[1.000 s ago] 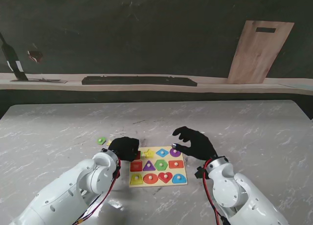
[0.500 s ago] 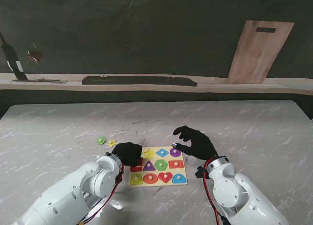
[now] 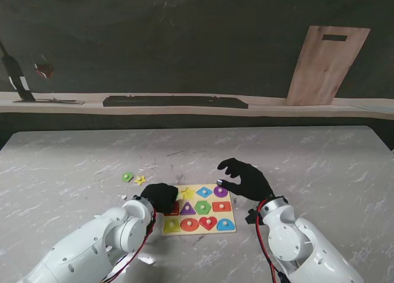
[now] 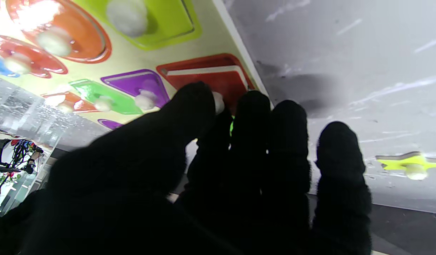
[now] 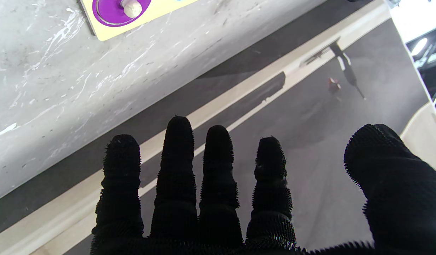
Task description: Fit puzzle pieces into a puzzle board
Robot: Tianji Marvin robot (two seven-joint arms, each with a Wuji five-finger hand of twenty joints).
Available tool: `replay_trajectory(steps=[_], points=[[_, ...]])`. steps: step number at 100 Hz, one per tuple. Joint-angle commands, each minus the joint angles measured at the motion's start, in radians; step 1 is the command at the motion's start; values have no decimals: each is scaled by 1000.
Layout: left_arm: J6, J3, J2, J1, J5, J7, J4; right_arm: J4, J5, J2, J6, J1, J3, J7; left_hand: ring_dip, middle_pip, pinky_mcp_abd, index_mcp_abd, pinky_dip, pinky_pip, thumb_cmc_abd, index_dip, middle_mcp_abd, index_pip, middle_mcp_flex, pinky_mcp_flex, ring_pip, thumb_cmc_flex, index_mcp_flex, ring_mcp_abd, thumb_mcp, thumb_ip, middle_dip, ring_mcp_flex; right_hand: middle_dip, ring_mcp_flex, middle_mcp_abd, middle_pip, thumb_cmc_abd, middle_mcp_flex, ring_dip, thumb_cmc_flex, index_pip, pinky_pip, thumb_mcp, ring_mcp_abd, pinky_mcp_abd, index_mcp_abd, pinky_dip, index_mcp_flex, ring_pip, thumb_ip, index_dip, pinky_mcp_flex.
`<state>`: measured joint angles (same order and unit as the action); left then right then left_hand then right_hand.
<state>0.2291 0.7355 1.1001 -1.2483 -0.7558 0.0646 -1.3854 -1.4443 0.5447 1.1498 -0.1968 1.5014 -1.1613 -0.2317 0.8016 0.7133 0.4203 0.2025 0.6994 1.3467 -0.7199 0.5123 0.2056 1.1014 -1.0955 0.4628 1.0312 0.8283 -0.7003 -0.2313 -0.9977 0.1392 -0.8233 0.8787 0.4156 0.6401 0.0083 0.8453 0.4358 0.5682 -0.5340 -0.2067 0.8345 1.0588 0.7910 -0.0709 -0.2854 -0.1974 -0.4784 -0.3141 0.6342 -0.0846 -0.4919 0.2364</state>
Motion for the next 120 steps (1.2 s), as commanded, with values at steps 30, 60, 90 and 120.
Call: replay_trajectory(steps=[30,60,90,120], points=[[18,-24,6,8,28,3,14,-7,3,5,3,6,2,-4,-9,28,73,15,28,34,0,0,70,46,11,-10,34,6,-8,-18,-62,3,-13,8,8,15,-23,13,-25,13,-11,11,1,16,-23,14,-4,-31,-15,-12,14,37,-14,-8],[23,-30,-2,15,25,36,7,-8,0,5,5,6,4,-2,-4,38,66,11,36,34,13,5,67,42,28,-40,36,9,1,-25,-40,12,-31,-14,8,14,-23,13,-26,13,-11,10,1,16,-23,13,-3,-31,-15,-13,13,37,-14,-8],[15,-18,-11,11,7,61,-8,-9,3,6,3,8,0,-7,-2,50,70,15,43,34,26,13,71,38,38,-47,38,2,0,-32,-10,27,-29,-18,8,15,-24,13,-26,13,-11,11,0,16,-23,13,-3,-30,-15,-12,13,37,-14,-8],[2,-29,-11,20,2,54,5,-14,3,6,-2,13,-6,-9,20,88,50,-32,57,18,87,13,63,-40,133,-99,23,47,66,-40,216,52,-54,-70,8,15,-24,13,-27,14,-11,11,1,16,-24,13,-4,-30,-15,-13,13,37,-14,-8]])
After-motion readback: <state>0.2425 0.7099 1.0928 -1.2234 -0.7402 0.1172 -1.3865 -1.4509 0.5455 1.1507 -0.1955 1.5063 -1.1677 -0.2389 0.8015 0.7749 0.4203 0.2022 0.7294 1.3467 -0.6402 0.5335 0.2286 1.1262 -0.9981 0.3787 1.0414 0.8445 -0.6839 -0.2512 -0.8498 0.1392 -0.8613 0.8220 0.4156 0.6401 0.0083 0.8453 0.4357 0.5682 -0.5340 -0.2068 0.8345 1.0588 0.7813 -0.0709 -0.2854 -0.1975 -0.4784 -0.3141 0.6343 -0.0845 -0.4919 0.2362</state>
